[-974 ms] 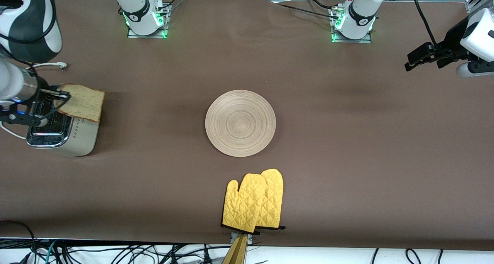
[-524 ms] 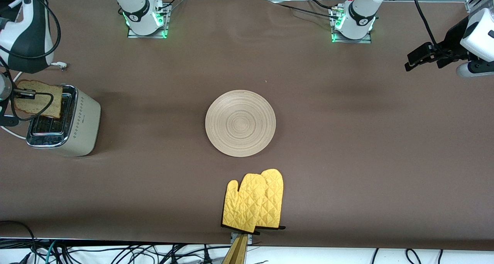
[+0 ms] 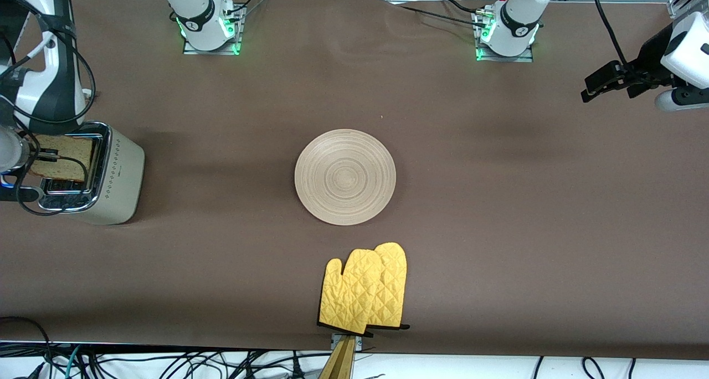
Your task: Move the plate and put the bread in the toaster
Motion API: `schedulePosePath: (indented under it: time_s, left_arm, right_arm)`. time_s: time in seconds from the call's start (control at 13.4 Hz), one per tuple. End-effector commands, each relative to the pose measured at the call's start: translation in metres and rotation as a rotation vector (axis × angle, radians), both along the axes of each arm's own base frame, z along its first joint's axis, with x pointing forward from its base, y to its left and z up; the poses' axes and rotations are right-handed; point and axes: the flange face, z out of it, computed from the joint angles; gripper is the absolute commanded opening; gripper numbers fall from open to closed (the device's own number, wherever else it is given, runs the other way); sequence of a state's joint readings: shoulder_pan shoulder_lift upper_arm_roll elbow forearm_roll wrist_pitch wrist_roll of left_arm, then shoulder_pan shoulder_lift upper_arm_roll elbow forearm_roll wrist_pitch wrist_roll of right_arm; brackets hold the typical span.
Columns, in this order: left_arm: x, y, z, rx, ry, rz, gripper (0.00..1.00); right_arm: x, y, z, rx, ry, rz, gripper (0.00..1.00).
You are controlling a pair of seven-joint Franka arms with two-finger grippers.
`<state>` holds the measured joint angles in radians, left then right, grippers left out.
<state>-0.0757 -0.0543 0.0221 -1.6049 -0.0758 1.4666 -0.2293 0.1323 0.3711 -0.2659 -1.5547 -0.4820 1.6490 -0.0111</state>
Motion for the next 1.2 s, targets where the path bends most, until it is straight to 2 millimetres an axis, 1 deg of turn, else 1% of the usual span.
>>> schedulePosePath:
  time_s: [0.0,0.07,0.15,0.3,0.37,0.52,0.67,0.82,0.9,0.97,1.05,1.12]
  left_arm:
    - [0.003,0.003,0.006,0.032,-0.001,0.004,1.00]
    - [0.003,0.003,0.006,0.030,-0.001,0.003,1.00]
    - [0.003,0.004,0.006,0.032,-0.001,0.005,1.00]
    - [0.003,0.005,0.006,0.030,-0.001,0.007,1.00]
    - [0.003,0.005,0.006,0.030,-0.001,0.007,1.00]
    - [0.003,0.005,0.006,0.030,-0.001,0.007,1.00]
    - [0.003,0.005,0.006,0.030,-0.001,0.007,1.00]
    - [0.003,0.005,0.006,0.030,-0.001,0.007,1.00]
    - [0.003,0.005,0.006,0.030,-0.001,0.007,1.00]
    - [0.003,0.004,0.006,0.027,-0.001,0.006,1.00]
    - [0.003,0.004,0.006,0.027,-0.001,0.006,1.00]
    - [0.003,0.005,0.006,0.029,-0.001,0.006,1.00]
  right_arm:
    - [0.007,0.002,0.005,-0.014,-0.017,0.020,0.00]
    - [0.008,0.004,0.005,-0.014,-0.020,0.023,0.12]
    - [0.009,0.008,0.004,-0.008,-0.025,0.024,0.99]
    - [0.008,0.014,0.012,0.000,-0.034,0.025,1.00]
    - [0.007,0.025,0.017,0.035,-0.043,0.027,1.00]
    - [0.001,0.055,0.036,0.161,-0.080,0.010,1.00]
    - [-0.003,0.081,0.064,0.296,-0.115,-0.017,1.00]
    - [-0.008,0.101,0.095,0.469,-0.147,-0.055,1.00]
    - [-0.012,0.106,0.102,0.512,-0.138,-0.073,1.00]
    - [-0.018,0.107,0.114,0.531,-0.144,-0.076,1.00]
    - [-0.021,0.110,0.120,0.541,-0.152,-0.070,1.00]
    - [-0.025,0.108,0.131,0.549,-0.170,-0.067,1.00]
